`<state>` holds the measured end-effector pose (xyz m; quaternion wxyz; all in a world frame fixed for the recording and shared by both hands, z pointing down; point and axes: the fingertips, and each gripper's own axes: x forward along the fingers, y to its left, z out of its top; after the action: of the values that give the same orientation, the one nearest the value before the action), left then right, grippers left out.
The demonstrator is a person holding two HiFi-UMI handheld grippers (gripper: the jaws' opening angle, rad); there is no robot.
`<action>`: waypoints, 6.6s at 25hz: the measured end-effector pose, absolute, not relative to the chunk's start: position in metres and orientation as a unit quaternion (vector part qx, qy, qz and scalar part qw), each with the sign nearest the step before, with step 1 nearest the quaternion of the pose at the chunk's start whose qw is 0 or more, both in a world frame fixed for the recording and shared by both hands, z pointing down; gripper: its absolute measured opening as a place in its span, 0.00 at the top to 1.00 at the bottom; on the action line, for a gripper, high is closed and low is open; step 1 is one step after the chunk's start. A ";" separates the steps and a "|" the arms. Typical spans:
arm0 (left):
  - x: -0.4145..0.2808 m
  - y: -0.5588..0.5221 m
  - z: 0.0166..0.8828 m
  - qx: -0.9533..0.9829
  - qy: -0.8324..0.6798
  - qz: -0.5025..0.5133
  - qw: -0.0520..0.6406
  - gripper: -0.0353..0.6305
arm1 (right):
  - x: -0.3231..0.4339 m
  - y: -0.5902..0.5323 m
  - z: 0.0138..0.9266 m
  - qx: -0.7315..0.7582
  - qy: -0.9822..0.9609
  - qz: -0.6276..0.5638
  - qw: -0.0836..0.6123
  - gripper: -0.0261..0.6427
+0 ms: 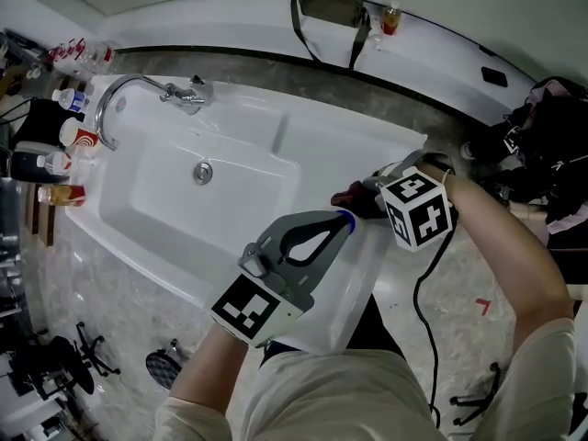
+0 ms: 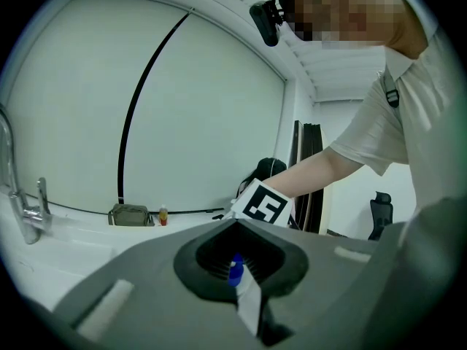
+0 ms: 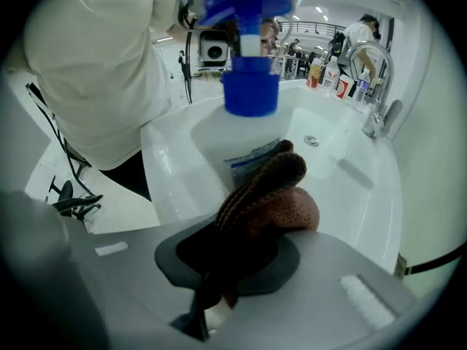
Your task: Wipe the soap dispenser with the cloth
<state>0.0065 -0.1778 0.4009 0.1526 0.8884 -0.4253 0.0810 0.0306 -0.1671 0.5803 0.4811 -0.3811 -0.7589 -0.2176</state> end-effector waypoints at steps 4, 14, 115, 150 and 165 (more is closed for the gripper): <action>0.007 -0.178 0.402 0.890 -0.421 0.087 0.149 0.95 | 0.054 -0.158 0.566 -0.385 -0.760 -0.199 0.484 0.85; 0.009 -0.176 0.402 0.895 -0.413 0.088 0.141 0.95 | 0.005 -0.193 0.538 -0.301 -0.786 -0.265 0.470 0.84; 0.004 -0.170 0.434 0.958 -0.260 0.120 0.035 0.62 | 0.049 -0.161 0.475 0.372 -0.875 0.215 0.222 0.84; -0.068 -0.131 0.432 0.903 -0.427 0.025 0.033 0.95 | 0.076 -0.123 0.497 0.472 -0.823 0.241 0.205 0.84; -0.054 0.038 0.353 0.874 -0.482 0.020 0.050 0.95 | 0.078 0.043 0.423 0.487 -0.845 0.165 0.145 0.85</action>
<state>-0.0538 0.0385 0.3526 0.0496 0.8743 -0.4824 0.0204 0.0784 0.0430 0.4235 0.1448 0.4874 -0.8452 0.1648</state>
